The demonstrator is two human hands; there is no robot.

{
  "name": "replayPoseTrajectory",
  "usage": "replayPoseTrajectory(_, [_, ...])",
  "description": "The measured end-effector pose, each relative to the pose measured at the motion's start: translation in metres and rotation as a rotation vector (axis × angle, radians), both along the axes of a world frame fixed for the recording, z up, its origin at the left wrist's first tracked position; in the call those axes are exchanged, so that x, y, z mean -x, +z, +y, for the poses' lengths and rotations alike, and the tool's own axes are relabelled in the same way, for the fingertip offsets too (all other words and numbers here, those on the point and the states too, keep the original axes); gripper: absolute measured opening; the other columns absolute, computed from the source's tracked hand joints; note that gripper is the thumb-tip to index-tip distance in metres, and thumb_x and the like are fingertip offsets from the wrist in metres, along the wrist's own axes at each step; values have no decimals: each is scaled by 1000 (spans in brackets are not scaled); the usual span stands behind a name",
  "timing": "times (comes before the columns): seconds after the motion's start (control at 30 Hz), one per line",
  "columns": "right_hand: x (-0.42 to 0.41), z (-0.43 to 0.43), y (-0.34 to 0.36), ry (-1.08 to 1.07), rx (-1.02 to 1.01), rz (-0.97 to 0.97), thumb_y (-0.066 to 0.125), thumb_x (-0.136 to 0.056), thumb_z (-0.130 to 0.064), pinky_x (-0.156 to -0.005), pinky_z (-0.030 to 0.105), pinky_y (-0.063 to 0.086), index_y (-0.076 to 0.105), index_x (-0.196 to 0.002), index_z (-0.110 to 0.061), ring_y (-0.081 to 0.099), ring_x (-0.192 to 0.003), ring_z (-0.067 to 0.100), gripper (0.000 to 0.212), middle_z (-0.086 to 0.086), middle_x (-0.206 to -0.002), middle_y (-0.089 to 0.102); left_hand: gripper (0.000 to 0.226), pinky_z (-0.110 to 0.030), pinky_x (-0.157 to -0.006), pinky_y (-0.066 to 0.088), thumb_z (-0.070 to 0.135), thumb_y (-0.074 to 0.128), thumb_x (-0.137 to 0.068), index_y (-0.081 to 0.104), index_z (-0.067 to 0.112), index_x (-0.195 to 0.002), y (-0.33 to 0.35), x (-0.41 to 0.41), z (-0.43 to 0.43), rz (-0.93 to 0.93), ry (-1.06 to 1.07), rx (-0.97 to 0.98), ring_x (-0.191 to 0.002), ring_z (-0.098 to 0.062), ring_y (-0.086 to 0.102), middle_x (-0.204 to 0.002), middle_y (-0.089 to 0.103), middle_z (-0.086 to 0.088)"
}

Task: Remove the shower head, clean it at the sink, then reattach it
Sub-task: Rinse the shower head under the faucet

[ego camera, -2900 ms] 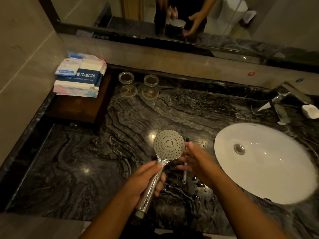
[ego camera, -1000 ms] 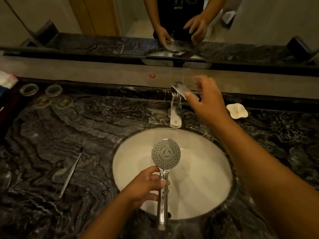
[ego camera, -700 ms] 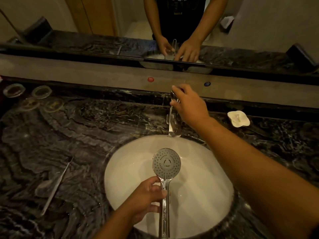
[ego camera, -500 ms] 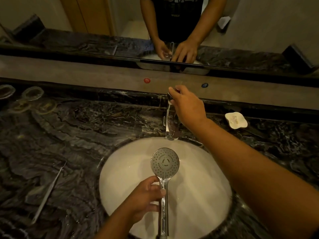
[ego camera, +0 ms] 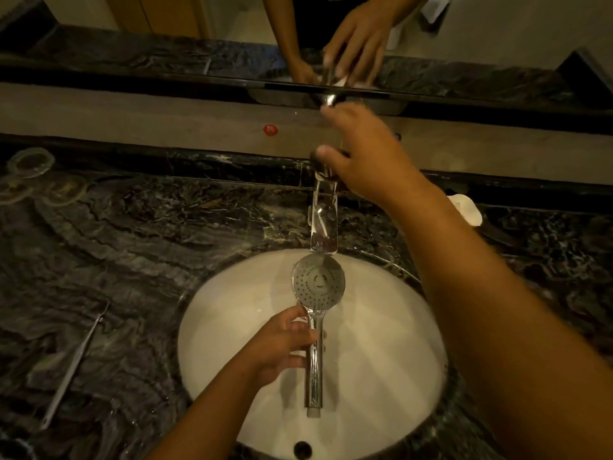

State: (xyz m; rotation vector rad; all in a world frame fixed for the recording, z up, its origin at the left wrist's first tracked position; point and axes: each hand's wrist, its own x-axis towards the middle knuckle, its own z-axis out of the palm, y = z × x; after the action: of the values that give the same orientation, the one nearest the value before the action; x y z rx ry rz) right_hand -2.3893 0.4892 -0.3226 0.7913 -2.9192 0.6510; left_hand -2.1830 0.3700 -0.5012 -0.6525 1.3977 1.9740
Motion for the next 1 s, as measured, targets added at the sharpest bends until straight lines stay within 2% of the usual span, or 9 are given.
replayPoseTrajectory(0.1, [-41,31,-23,-268,571,214,54,-100,-24,-97,16,44,50,-142,-15,53,-123,9,43,7,-138,53,37,-46,-82,59,1,67,-88,63,18,-120,-15,6,2,0,2,-6,-95,-29,69,-112,70,-22])
replayPoseTrajectory(0.2, [-85,48,-87,-556,986,60,52,-100,-21,-88,27,55,55,-129,-16,62,-105,6,30,0,-119,61,39,-47,-85,56,2,68,-87,61,16,-123,-33,12,1,18,11,-25,-94,-27,68,-107,72,-17])
replayPoseTrajectory(0.3, [-118,48,-151,-722,919,-249,54,-100,-24,-86,36,58,60,-114,-21,63,-101,11,16,-5,-108,64,39,-54,-94,52,2,66,-87,62,16,-124,-47,19,2,72,5,-44,-99,-29,67,-108,73,-14])
replayPoseTrajectory(0.4, [-130,44,-196,-682,853,-626,58,-99,-24,-85,30,56,64,-109,-18,63,-106,14,13,-6,-107,67,43,-56,-98,49,-3,63,-89,60,18,-127,-58,27,3,117,7,-39,-103,-33,67,-118,70,-17])
replayPoseTrajectory(0.5, [-126,36,-223,-596,1117,-1044,60,-97,-24,-83,36,58,62,-122,-15,68,-112,25,26,6,-118,72,47,-54,-96,47,-1,65,-87,61,23,-127,-72,35,1,178,-21,-22,-109,-37,63,-125,66,-19])
replayPoseTrajectory(0.6, [-120,33,-242,-485,1240,-1069,65,-86,-27,-91,48,56,63,-123,-14,72,-106,27,39,8,-114,75,50,-60,-99,46,7,68,-84,60,28,-128,-81,37,-4,221,-27,5,-119,-45,58,-128,63,-18])
replayPoseTrajectory(0.77, [-125,32,-262,-439,1307,-1053,70,-87,-23,-97,56,51,64,-120,-19,73,-103,24,34,5,-111,77,45,-52,-93,55,10,68,-87,60,30,-126,-87,27,1,266,-31,125,-111,-32,66,-118,70,-7])
replayPoseTrajectory(0.9, [-123,33,-264,-415,1305,-983,67,-89,-17,-99,52,54,64,-121,-22,70,-111,26,32,5,-117,75,45,-43,-90,58,6,62,-92,58,31,-129,-89,31,4,289,-45,191,-108,-24,68,-115,71,-2])
replayPoseTrajectory(1.0, [-118,31,-261,-387,1248,-899,65,-92,-12,-98,47,56,65,-117,-31,70,-112,20,32,-3,-116,75,37,-29,-83,58,17,65,-92,60,45,-117,-94,35,4,308,-54,322,-104,-10,68,-108,72,13])
